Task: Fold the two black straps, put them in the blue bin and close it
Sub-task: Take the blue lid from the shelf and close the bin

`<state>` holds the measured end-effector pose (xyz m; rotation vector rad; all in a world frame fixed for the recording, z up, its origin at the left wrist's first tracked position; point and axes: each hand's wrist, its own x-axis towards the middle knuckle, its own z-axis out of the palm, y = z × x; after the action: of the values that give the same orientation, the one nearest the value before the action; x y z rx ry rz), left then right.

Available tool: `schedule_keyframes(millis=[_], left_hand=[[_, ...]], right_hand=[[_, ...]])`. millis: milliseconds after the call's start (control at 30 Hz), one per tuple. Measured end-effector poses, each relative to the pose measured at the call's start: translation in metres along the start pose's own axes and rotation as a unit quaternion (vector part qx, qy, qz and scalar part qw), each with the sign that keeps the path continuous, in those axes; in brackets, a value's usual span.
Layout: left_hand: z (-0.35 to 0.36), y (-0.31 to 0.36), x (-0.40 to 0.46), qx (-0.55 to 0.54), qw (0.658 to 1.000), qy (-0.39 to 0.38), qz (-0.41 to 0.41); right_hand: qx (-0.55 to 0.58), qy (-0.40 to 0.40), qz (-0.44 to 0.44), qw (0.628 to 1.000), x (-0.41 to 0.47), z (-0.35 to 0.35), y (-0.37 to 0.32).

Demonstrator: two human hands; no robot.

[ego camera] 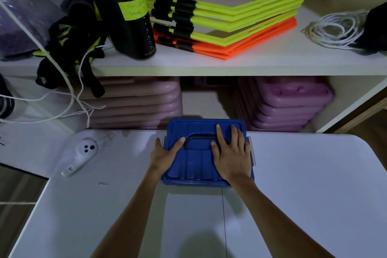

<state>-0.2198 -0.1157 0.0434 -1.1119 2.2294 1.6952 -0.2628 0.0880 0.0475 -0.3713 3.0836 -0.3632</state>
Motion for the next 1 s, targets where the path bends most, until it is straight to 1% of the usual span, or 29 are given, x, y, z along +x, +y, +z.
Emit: schedule_keyframes(millis=[33, 100, 200, 267, 333, 367, 433, 467, 533, 633, 667, 733, 767, 800, 833, 867, 900, 933, 967, 1000], left_hand=[[0.0, 0.0, 0.002, -0.019, 1.0, -0.002, 0.009], [0.003, 0.002, 0.0, -0.02, 0.997, 0.03, 0.065], [0.008, 0.005, -0.009, 0.024, 0.986, 0.083, 0.146], [0.01, 0.007, -0.013, 0.061, 0.979, 0.099, 0.168], [0.016, 0.009, -0.015, 0.127, 0.969, 0.115, 0.178], [0.022, 0.01, -0.016, 0.182, 0.959, 0.125, 0.176], [0.033, 0.011, -0.025, 0.296, 0.926, 0.156, 0.173], [0.036, 0.011, -0.029, 0.33, 0.912, 0.169, 0.175], [0.036, 0.011, -0.03, 0.366, 0.896, 0.161, 0.191], [0.034, 0.005, -0.024, 0.453, 0.84, 0.147, 0.258], [0.034, 0.005, -0.023, 0.473, 0.828, 0.139, 0.267], [0.035, 0.004, -0.022, 0.499, 0.814, 0.128, 0.268], [0.035, 0.004, -0.022, 0.504, 0.81, 0.128, 0.269], [0.035, 0.003, -0.021, 0.505, 0.809, 0.128, 0.27], [0.035, 0.003, -0.02, 0.501, 0.812, 0.127, 0.272], [0.034, 0.002, -0.019, 0.494, 0.816, 0.125, 0.273], [0.035, 0.002, -0.019, 0.487, 0.82, 0.124, 0.275], [0.035, 0.001, -0.019, 0.482, 0.822, 0.125, 0.278], [0.036, 0.001, -0.019, 0.48, 0.822, 0.127, 0.28], [0.036, 0.002, -0.02, 0.479, 0.822, 0.127, 0.281]], right_hand=[[-0.001, -0.002, 0.0, 1.0, 0.0, 0.0, 0.0], [0.001, -0.002, 0.0, 1.0, 0.0, 0.0, 0.0], [0.006, 0.008, -0.002, 1.0, -0.001, 0.001, 0.0], [-0.001, 0.003, -0.005, 1.0, 0.0, 0.002, -0.001], [-0.004, 0.003, -0.003, 1.0, 0.0, 0.002, -0.001], [-0.004, 0.006, -0.003, 1.0, 0.0, 0.002, -0.002], [-0.006, 0.012, -0.002, 1.0, -0.001, 0.004, -0.002], [-0.005, 0.016, -0.002, 1.0, -0.001, 0.004, -0.002], [0.001, 0.02, -0.005, 1.0, 0.0, 0.003, -0.002], [0.025, 0.017, 0.0, 1.0, -0.001, -0.001, -0.002], [0.034, 0.038, 0.009, 0.999, -0.002, -0.005, 0.0], [0.036, 0.071, 0.043, 0.996, -0.005, -0.012, 0.011], [0.043, 0.062, 0.069, 0.995, -0.005, -0.016, 0.018], [0.066, 0.036, 0.102, 0.992, -0.004, -0.015, 0.027], [0.119, -0.002, 0.144, 0.982, -0.003, -0.015, 0.035], [0.202, -0.039, 0.188, 0.96, -0.002, -0.014, 0.04], [0.293, -0.065, 0.225, 0.927, -0.002, -0.014, 0.042], [0.371, -0.075, 0.249, 0.892, -0.002, -0.013, 0.043], [0.417, -0.082, 0.262, 0.866, -0.002, -0.014, 0.044], [0.44, -0.083, 0.265, 0.854, -0.002, -0.016, 0.043]])
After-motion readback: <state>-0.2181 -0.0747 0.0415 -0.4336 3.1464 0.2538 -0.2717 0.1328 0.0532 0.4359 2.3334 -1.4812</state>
